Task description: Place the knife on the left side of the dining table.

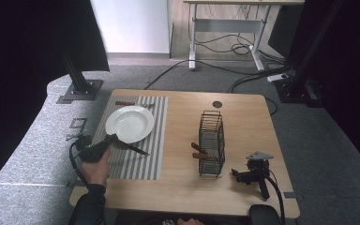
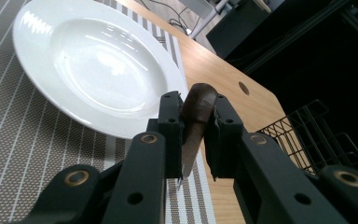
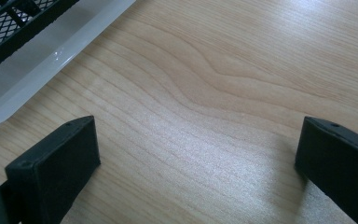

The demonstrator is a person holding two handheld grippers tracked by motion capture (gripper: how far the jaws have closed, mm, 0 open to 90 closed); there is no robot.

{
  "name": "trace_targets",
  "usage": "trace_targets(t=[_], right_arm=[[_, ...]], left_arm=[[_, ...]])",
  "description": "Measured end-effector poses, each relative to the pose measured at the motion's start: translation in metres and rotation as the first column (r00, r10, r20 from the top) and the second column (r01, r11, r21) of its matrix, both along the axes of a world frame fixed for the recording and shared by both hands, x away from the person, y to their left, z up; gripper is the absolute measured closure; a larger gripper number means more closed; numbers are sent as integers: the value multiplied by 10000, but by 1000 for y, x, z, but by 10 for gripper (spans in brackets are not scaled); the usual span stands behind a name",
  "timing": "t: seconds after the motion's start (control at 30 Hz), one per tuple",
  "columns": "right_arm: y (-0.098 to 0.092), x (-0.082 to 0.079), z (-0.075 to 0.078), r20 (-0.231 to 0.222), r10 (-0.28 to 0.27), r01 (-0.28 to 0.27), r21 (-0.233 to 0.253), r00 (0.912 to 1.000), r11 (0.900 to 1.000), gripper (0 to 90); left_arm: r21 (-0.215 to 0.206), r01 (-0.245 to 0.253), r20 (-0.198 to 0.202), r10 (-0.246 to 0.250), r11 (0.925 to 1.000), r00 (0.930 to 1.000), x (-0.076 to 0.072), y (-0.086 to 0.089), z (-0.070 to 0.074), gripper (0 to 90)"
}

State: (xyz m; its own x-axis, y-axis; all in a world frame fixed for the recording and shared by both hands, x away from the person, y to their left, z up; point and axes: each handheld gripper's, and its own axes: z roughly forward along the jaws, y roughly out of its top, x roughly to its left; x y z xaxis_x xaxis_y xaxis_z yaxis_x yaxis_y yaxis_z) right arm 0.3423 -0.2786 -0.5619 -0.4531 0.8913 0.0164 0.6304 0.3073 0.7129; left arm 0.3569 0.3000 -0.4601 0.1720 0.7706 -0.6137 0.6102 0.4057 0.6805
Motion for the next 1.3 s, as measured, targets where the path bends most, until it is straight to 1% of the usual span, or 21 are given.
trace_targets(t=[0.13, 0.27, 0.3, 0.37, 0.43, 0.53, 0.57, 0.6, 0.7, 0.8, 1.03, 1.13, 1.17, 1.27, 1.3], right_arm=[[0, 0, 0, -1, -1, 1, 0, 10000, 10000, 0], [0, 0, 0, 2, -1, 1, -1, 10000, 10000, 0], [0, 0, 0, 0, 0, 0, -2, 10000, 10000, 0], [0, 0, 0, 9, 6, -6, -5, 10000, 10000, 0], [0, 0, 0, -1, 1, -1, 1, 10000, 10000, 0], [0, 0, 0, -4, 0, 0, 2, 10000, 10000, 0], [0, 0, 0, -2, 1, -1, 1, 10000, 10000, 0], [0, 0, 0, -2, 1, -1, 1, 10000, 10000, 0], [0, 0, 0, -1, -1, 1, 3, 10000, 10000, 0], [0, 0, 0, -2, 0, 0, 1, 10000, 10000, 0], [0, 0, 0, -2, 0, 0, 0, 10000, 10000, 0], [0, 0, 0, -3, 2, -2, 0, 10000, 10000, 0], [0, 0, 0, -3, 2, -2, 0, 10000, 10000, 0], [0, 0, 0, -1, 1, -1, 0, 10000, 10000, 0], [0, 0, 0, -2, -1, 1, 2, 10000, 10000, 0]], left_arm=[[-62, -199, 139, 200, 9998, 9997, 1, 3, -6, 781], [202, -477, 293, 471, 9987, 9985, 2, 5, -11, 775], [331, -557, 302, 547, 9979, 9980, 2, 7, -14, 771], [382, -580, 307, 569, 9976, 9979, 2, 8, -15, 761], [607, -650, 269, 634, 9960, 9976, 2, 10, -18, 753], [637, -748, 253, 733, 9952, 9970, 3, 14, -24, 737], [727, -767, 245, 751, 9944, 9969, 4, 16, -27, 725], [727, -767, 245, 751, 9944, 9969, 4, 16, -27, 720], [869, -746, 266, 726, 9934, 9970, 7, 20, -33, 707], [890, -721, 335, 693, 9934, 9970, 10, 24, -39, 695], [1182, -663, 384, 621, 9908, 9973, 15, 31, -50, 645], [1156, -671, 366, 633, 9910, 9973, 15, 37, -58, 627], [1156, -671, 366, 633, 9910, 9973, 15, 37, -58, 623], [1011, -700, 373, 665, 9924, 9971, 14, 42, -68, 605], [1011, -700, 373, 665, 9924, 9971, 14, 42, -68, 602]])
